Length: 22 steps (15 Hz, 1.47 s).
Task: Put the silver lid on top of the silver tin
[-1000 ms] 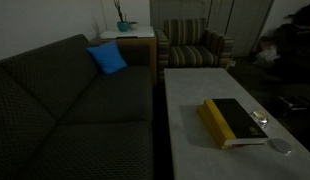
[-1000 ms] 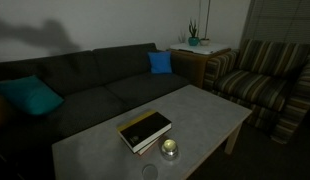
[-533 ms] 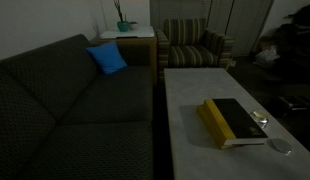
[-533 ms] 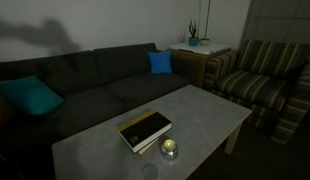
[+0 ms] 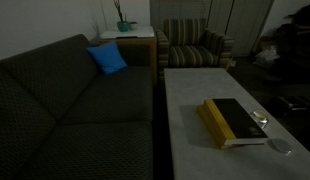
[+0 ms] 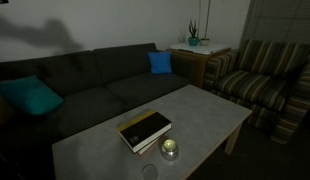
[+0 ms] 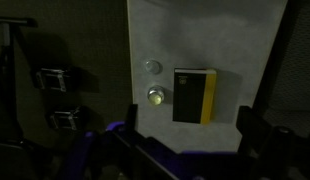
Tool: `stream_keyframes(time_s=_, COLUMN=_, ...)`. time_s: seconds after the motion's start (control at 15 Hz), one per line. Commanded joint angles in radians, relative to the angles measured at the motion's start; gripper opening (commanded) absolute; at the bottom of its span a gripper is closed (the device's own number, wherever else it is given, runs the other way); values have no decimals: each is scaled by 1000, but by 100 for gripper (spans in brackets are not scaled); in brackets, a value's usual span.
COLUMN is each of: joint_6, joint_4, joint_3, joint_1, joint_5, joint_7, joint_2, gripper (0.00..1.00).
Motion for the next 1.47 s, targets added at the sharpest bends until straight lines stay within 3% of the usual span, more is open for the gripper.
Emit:
stream_keyframes(time_s=0.0, joint_6=32, joint_4=24, joint_3=2, joint_1=-54, joint_5=-100, joint_7=-33, joint_2=98, gripper=100)
stream_keyframes(time_s=0.33, joint_6=96, joint_4=42, joint_3=-36, joint_1=-98, joint_5=-206, joint_7=-52, joint_2=229, gripper=100)
stream_keyframes(time_s=0.53, joint_6=139, joint_4=54, joint_3=-87, joint_1=-102, joint_5=-212, joint_7=-89, joint_2=315, gripper=100)
stream_keyframes(time_s=0.6, joint_6=110, joint_4=24, joint_3=-67, joint_1=-83, joint_5=-206, joint_7=-48, joint_2=236, gripper=100)
stream_keyframes(time_s=1.07, joint_6=107, joint_4=32, joint_3=-68, joint_1=-78, joint_5=-214, joint_7=-54, joint_2=249, gripper=100)
stream_keyframes(time_s=1.2, joint_6=132, joint_4=53, joint_3=-63, joint_1=-114, joint_5=-282, joint_7=-65, joint_2=316, gripper=100)
stream_keyframes(time_s=1.4, joint_6=189, joint_4=80, joint_3=-134, joint_1=-123, joint_5=-324, joint_7=-178, joint_2=446, gripper=100)
